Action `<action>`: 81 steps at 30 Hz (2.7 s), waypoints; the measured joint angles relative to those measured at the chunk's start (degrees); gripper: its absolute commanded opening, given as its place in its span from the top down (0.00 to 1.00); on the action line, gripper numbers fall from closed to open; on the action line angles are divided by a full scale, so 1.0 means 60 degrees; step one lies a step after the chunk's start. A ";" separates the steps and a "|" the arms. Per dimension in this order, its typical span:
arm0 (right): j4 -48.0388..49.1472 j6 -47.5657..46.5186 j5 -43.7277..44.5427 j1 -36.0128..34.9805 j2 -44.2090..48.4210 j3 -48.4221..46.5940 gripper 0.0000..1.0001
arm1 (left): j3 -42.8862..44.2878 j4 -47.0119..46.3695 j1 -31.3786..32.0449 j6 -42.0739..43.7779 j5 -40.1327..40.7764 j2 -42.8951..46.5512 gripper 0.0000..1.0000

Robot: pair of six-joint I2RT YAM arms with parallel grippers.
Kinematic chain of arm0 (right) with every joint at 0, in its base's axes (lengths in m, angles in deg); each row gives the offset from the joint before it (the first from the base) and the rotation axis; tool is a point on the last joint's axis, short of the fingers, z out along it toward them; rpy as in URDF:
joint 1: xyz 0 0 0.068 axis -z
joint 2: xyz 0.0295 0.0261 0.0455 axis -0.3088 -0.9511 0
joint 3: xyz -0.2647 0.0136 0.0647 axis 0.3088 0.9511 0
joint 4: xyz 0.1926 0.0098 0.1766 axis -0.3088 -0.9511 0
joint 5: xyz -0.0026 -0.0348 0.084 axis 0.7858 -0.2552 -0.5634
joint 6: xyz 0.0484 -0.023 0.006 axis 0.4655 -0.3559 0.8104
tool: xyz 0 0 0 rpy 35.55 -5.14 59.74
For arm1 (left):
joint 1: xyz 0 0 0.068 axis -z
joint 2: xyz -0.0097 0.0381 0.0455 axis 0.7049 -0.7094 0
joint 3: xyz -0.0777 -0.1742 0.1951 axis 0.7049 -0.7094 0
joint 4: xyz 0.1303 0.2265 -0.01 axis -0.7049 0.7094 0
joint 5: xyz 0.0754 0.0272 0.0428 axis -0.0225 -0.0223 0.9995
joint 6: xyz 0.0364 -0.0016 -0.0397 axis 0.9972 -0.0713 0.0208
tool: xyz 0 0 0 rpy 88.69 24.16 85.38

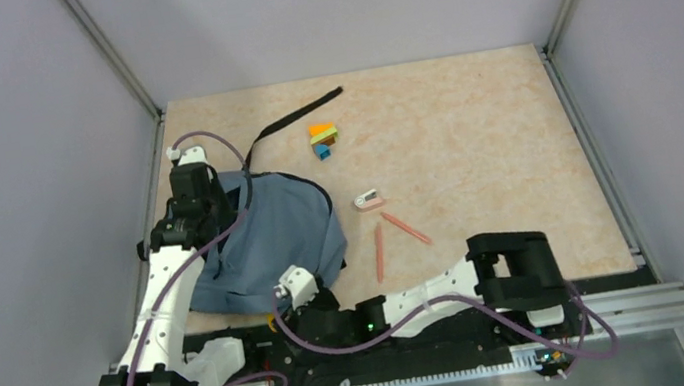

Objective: Pack the student bag
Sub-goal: Adjust the student bag at the center of the board, then pick up the stationery from the center of the board.

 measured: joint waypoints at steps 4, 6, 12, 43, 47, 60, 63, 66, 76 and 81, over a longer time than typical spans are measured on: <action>-0.0401 0.0004 0.0255 -0.0565 -0.0634 -0.0794 0.15 | 0.0000 0.0004 0.0000 -0.0007 -0.0047 0.0015 1.00; -0.0597 0.0022 0.0430 -0.0688 -0.0707 -0.0911 0.12 | 0.0000 0.0015 0.0000 -0.0007 -0.0047 0.0026 1.00; -0.1242 0.0098 0.1282 -0.0634 -0.0725 -0.0936 0.11 | 0.0000 0.0022 0.0000 -0.0007 -0.0047 0.0106 1.00; -0.2310 0.0525 0.1279 -0.0098 0.0011 -0.0954 0.11 | 0.0000 -0.0011 -0.0025 -0.0022 -0.0157 0.0277 1.00; -0.2514 0.0929 0.1177 -0.0382 -0.0663 -0.1960 0.13 | 0.0000 -0.0007 -0.0025 -0.0022 -0.0135 0.0328 1.00; -0.3228 0.1056 0.0947 -0.0302 -0.2903 -0.3654 0.13 | -0.0004 -0.0004 -0.0025 -0.0022 -0.0124 0.0401 1.00; -0.3472 0.1060 0.1071 -0.0280 -0.3144 -0.3927 0.14 | -0.0004 -0.0004 -0.0033 -0.0022 -0.0127 0.0401 1.00; -0.3690 0.0987 0.1217 -0.0255 -0.3326 -0.4091 0.19 | -0.0004 -0.0004 -0.0051 -0.0022 -0.0127 0.0401 1.00; -0.3705 0.0754 0.1377 -0.0186 -0.3490 -0.4240 0.34 | -0.0004 -0.0004 -0.0051 -0.0022 -0.0131 0.0401 1.00; -0.3271 0.0616 0.1286 -0.0113 -0.3490 -0.4171 0.33 | 0.0000 -0.0004 -0.0051 -0.0022 -0.0131 0.0401 1.00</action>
